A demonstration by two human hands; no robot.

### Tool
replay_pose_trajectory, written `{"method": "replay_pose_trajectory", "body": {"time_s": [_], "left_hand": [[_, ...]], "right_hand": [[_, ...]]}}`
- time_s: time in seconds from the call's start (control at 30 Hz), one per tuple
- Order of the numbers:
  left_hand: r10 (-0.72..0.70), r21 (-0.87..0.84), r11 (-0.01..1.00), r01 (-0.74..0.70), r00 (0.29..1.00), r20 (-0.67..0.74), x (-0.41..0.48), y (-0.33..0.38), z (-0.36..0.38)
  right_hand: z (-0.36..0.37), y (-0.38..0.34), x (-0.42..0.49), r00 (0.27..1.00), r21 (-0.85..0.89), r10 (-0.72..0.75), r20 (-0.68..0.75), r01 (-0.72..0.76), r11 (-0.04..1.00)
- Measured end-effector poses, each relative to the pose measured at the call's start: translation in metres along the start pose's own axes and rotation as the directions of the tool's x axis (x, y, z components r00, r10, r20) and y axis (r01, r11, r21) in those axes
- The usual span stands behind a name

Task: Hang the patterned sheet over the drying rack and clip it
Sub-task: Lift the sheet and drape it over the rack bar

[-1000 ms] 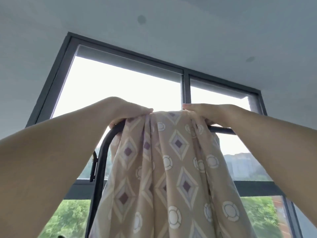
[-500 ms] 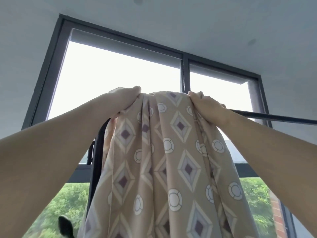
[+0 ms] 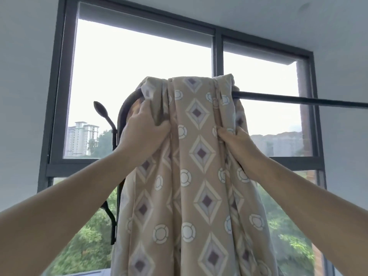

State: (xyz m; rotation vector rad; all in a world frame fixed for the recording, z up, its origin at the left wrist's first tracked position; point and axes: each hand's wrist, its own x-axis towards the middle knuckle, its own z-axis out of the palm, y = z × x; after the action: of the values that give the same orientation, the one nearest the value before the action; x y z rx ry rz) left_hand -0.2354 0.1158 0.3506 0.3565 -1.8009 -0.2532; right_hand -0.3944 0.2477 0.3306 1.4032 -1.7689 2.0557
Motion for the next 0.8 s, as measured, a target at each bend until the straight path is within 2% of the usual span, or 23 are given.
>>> {"method": "replay_pose_trajectory", "body": {"time_s": [0.07,0.13,0.2,0.27,0.37,0.5,0.57,0.67,0.8], "left_hand": [[-0.095,-0.216,0.97,0.11,0.992,0.08,-0.014,-0.002,-0.001],[-0.157,-0.374,0.894,0.248,0.954,0.257,-0.023,-0.006,-0.005],[-0.115,-0.395,0.869,0.3,0.896,0.429,-0.025,-0.01,-0.01],[-0.128,-0.339,0.878,0.338,0.847,0.515,-0.023,-0.01,-0.016],[-0.221,-0.302,0.857,0.418,0.827,0.517,-0.017,-0.008,-0.023],[-0.15,-0.455,0.782,0.427,0.837,0.527,0.001,-0.002,-0.029],[-0.099,-0.515,0.769,0.378,0.867,0.489,0.016,0.004,-0.031],[-0.036,-0.535,0.802,0.265,0.916,0.4,0.043,0.02,-0.036],[0.05,-0.486,0.868,0.104,0.955,0.293,0.078,0.035,-0.04]], "right_hand": [[-0.005,0.003,-0.012,0.989,0.095,0.088,0.122,-0.099,0.991],[-0.009,0.001,-0.024,0.962,0.038,0.134,0.239,-0.147,0.988],[-0.011,-0.001,-0.03,0.952,-0.059,0.162,0.261,-0.152,0.987],[-0.012,-0.006,-0.032,0.971,-0.078,0.162,0.176,-0.15,0.986],[-0.011,-0.015,-0.032,0.989,-0.046,0.096,0.112,-0.092,0.995],[-0.012,-0.034,-0.024,0.996,-0.033,-0.01,0.09,0.013,0.999],[-0.013,-0.047,-0.013,0.996,-0.027,-0.054,0.069,0.056,0.998],[-0.012,-0.066,0.008,0.994,-0.006,-0.11,0.005,0.11,0.994],[-0.011,-0.088,0.041,0.976,-0.048,-0.209,-0.066,0.206,0.977]]}}
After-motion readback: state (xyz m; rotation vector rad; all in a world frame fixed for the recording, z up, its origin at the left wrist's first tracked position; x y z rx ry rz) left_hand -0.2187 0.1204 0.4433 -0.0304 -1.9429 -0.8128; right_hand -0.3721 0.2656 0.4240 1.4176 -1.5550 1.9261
